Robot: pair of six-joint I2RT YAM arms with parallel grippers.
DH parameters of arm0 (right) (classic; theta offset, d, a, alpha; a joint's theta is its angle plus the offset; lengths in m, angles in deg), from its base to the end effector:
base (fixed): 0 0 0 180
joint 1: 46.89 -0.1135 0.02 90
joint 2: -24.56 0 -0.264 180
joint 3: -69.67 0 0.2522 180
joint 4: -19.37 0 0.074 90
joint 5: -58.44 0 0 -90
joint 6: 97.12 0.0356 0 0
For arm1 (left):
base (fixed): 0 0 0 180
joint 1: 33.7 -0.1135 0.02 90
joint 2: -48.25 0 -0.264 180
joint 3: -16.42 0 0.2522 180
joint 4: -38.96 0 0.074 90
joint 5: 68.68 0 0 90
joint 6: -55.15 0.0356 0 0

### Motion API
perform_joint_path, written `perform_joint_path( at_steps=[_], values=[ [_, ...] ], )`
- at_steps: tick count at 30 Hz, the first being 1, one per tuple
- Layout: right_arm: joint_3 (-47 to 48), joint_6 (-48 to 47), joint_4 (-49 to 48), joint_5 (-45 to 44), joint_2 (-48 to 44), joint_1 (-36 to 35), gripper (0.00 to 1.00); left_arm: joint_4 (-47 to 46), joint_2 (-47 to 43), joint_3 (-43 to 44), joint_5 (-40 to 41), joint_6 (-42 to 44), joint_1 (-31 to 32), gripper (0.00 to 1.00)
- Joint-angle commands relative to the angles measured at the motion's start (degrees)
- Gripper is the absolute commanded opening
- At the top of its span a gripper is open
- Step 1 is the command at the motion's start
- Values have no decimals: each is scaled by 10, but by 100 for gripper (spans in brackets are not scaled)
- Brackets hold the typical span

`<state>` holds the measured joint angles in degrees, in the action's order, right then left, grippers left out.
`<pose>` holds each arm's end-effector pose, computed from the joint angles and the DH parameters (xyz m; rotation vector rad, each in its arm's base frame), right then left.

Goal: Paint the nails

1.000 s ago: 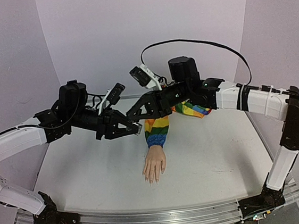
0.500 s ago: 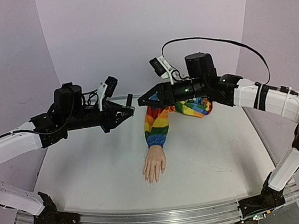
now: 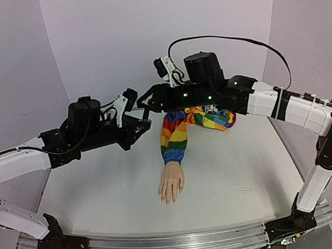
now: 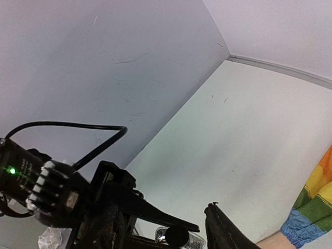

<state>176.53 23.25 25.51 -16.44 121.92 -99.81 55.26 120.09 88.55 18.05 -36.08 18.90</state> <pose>0.2402 0.3333 0.4233 -0.5537 1.5823 1.3344 0.1777 -0.2358 0.3354 0.8645 1.7027 -0.6997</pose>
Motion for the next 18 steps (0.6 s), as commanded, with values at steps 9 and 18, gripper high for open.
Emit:
perform_joint_path(
  at_steps=[9,18],
  values=[
    [16,2,-1,19,27,-5,25,-29,-9,36,-34,0,3,0],
    [-42,-137,-85,545,-4,51,0,-30,-11,70,-511,-46,-57,0]
  ],
)
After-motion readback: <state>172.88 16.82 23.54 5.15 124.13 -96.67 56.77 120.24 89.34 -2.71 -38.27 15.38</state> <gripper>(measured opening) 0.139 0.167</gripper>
